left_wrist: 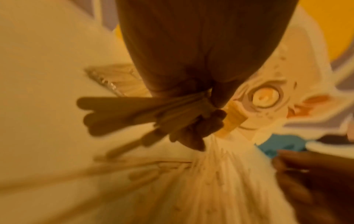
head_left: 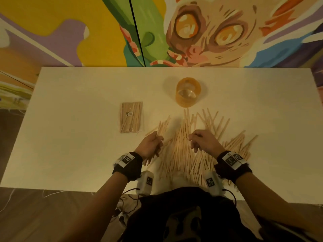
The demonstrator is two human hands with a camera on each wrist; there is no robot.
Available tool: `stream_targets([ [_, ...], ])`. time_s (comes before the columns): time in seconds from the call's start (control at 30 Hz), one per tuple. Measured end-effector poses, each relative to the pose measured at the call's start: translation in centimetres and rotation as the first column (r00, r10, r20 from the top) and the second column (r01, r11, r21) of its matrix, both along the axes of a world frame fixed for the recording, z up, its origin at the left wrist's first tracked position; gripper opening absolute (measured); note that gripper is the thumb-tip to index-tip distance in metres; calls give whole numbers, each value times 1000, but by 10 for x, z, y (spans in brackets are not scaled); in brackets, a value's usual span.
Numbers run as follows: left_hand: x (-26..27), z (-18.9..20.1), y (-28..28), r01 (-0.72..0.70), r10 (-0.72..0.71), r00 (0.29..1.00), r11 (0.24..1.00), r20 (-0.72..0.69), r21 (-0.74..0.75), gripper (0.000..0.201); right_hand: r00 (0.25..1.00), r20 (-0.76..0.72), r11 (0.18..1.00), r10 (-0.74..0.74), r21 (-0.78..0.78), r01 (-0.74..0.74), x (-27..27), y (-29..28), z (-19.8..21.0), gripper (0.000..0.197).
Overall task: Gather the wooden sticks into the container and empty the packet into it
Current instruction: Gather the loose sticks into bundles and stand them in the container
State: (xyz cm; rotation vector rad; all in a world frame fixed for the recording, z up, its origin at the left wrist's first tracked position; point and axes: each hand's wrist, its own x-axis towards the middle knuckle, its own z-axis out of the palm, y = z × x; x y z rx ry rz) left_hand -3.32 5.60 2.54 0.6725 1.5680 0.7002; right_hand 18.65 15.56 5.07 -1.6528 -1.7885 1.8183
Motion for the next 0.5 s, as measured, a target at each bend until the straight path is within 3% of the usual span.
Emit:
stream_targets([
  [0.1, 8, 14, 1, -158, 165, 939, 986, 303, -46, 16, 999, -40, 1000, 1, 9, -1, -9, 12, 9, 27],
  [0.23, 13, 22, 2, -240, 253, 873, 967, 418, -83, 24, 999, -49, 1000, 12, -4, -13, -10, 14, 10, 27],
  [0.3, 15, 26, 0, -187, 199, 919, 980, 340, -69, 28, 998, -60, 1000, -2, -26, 0, -8, 13, 10, 29],
  [0.4, 23, 35, -2, -2, 3, 993, 1000, 116, -6, 28, 994, -80, 997, -75, -29, 73, -9, 10, 12, 36],
  [0.47, 29, 37, -2, 223, -211, 966, 972, -147, 71, 19, 985, -99, 989, -144, -40, 141, -10, 9, 16, 42],
  [0.5, 31, 35, -2, 366, -325, 897, 926, -300, 89, 17, 981, -106, 986, -164, -46, 160, -12, 7, 19, 44],
])
